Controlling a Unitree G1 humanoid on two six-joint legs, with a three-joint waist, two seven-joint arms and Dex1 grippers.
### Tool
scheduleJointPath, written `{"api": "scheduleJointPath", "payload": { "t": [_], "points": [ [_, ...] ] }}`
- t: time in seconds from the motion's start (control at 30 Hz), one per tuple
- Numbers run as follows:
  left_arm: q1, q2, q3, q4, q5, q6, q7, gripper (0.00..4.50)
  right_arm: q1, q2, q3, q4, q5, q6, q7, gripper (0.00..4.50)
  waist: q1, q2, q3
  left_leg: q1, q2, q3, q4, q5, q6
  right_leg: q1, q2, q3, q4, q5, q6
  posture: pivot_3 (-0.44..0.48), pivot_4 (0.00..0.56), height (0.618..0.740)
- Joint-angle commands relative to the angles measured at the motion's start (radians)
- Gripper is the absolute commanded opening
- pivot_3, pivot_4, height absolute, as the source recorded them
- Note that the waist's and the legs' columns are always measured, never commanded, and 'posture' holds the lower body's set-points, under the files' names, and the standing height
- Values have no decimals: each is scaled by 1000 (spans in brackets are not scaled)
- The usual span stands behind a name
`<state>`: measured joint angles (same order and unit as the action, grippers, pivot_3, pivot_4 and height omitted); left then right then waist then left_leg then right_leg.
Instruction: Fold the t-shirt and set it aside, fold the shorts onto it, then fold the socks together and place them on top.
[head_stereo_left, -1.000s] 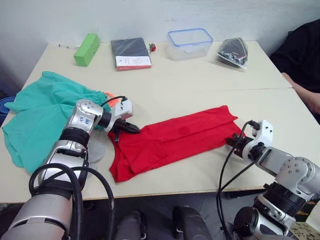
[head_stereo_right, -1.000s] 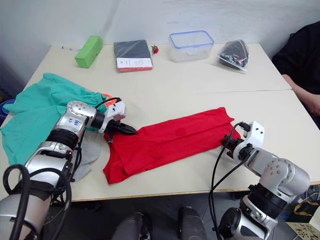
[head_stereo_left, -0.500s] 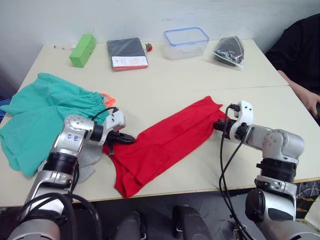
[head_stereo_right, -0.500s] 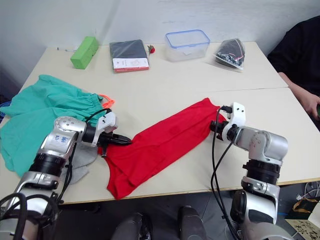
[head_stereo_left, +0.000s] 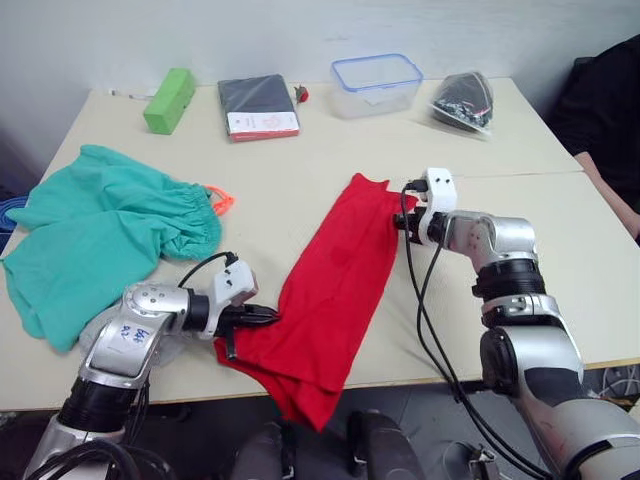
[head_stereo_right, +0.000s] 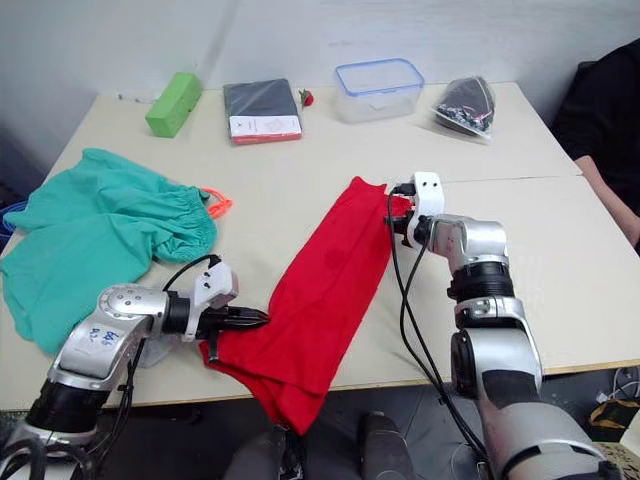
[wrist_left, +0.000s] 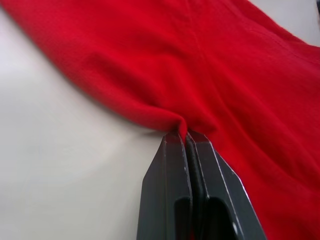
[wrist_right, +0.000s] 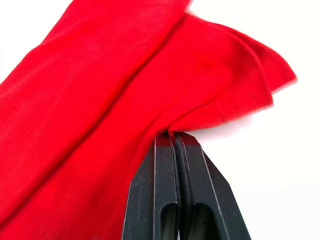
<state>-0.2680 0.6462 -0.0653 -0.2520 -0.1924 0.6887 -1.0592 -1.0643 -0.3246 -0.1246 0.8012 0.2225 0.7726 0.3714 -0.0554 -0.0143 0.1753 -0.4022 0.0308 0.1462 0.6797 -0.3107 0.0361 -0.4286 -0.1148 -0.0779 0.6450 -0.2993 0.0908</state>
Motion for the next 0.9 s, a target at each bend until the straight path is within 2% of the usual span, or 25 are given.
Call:
{"api": "scheduleJointPath", "payload": {
  "t": [0.03, 0.3, 0.6, 0.73, 0.83, 0.9],
  "points": [
    [38, -15, -24, -86, -37, 72, 54, 0, -67, 3, -3, 133, -25, -104, 6, 34, 1, 0, 0, 0, 0, 0, 0, 0, 0, 0, 0, 0, 0, 0, 0, 0, 150, 740],
    [68, -69, -13, -152, -92, 143, 179, 0, -148, 15, 3, 307, -64, -219, 37, 34, 0, 0, 0, 0, 0, 0, 0, 0, 0, 0, 0, 0, 0, 0, 0, 0, 150, 740],
    [66, -64, -23, -159, -131, 163, 225, 0, -166, 16, 19, 364, -100, -273, 78, 34, -1, 0, 0, 0, 0, 0, 0, 0, -1, 0, 0, 0, 0, 0, 0, 0, 150, 740],
    [70, -38, 4, -147, -155, 175, 218, 899, -154, -1, 51, 336, -132, -287, 121, 0, -1, 1, 0, 0, 0, 0, 0, 0, -1, 0, 0, 0, 0, 0, 0, 0, 150, 740],
    [81, 4, 39, -150, -189, 179, 198, 1826, -135, -24, 72, 292, -150, -284, 159, 637, -2, 1, 1, 0, 1, 0, 0, 0, -1, 0, 0, 0, 0, 0, 0, 0, 150, 740],
    [85, 40, 74, -147, -220, 182, 176, 2385, -113, -45, 85, 236, -155, -270, 194, 1231, -2, 1, 1, 0, 1, 0, -1, 0, -1, 0, 0, 0, -1, 0, 0, 0, 150, 740]
  ]
}}
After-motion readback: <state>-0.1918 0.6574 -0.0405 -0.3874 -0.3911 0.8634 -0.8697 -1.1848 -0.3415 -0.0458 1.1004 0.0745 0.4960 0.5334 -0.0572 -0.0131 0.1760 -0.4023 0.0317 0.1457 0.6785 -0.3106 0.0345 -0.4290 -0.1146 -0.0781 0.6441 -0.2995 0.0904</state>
